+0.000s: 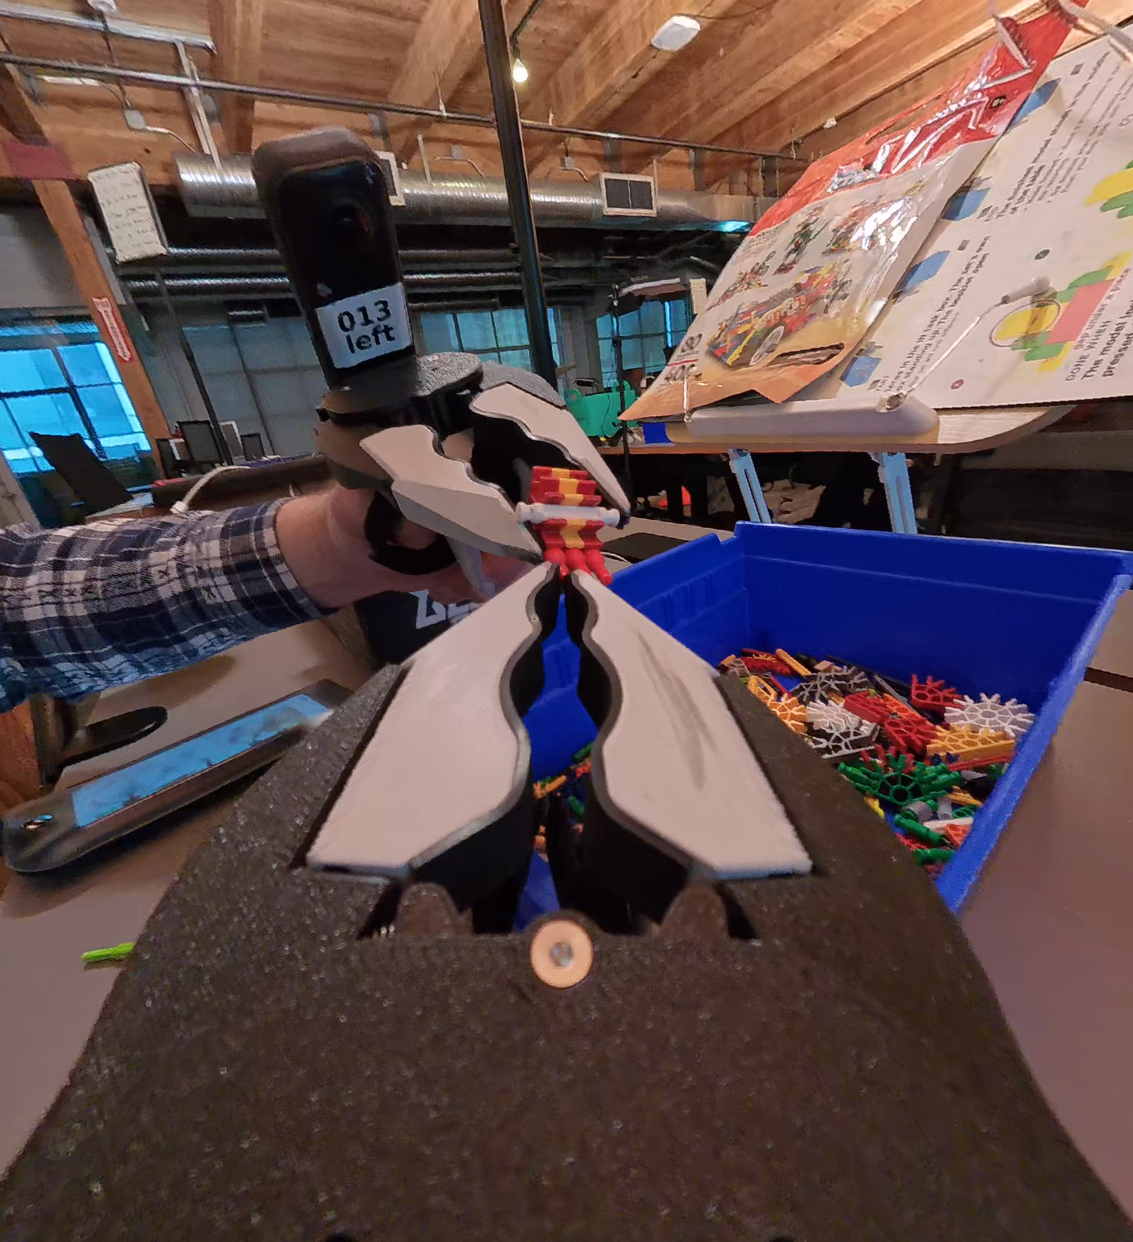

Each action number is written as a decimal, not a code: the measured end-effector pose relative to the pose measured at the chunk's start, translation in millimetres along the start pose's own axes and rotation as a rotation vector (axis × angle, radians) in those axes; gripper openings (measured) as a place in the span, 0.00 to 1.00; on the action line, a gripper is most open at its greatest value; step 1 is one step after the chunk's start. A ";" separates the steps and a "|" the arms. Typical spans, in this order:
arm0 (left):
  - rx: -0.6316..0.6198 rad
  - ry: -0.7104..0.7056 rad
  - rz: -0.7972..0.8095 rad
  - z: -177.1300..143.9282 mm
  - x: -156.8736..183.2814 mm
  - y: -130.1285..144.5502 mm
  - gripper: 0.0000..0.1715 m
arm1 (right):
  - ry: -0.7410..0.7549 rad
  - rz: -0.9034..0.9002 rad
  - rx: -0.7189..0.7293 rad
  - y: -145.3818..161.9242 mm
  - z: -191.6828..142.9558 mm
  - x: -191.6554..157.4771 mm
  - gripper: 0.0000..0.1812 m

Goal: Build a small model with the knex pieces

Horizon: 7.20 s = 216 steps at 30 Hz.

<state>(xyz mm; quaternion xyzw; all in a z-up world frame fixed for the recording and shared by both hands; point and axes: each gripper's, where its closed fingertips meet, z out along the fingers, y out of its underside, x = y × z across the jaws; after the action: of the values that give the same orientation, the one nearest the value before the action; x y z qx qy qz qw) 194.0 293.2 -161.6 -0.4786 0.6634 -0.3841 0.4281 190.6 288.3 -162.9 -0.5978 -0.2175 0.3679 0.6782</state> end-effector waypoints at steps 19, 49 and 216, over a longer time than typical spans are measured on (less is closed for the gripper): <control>-0.115 0.009 0.021 -6.0 2.5 6.8 0.16 | -0.006 -0.014 -0.026 6.7 2.7 -3.3 0.00; -0.233 0.016 0.015 -5.7 -3.6 40.1 0.10 | 0.037 -0.107 -0.149 27.6 4.2 3.2 0.00; -0.610 -0.246 0.400 -25.5 -23.4 52.6 0.11 | 0.138 -0.335 -0.485 51.7 38.3 21.6 0.14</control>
<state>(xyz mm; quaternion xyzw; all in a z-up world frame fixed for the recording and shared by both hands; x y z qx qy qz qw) 158.1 331.2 -196.7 -0.4878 0.7711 -0.0177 0.4089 163.7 330.5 -208.8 -0.7217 -0.3482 0.1467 0.5801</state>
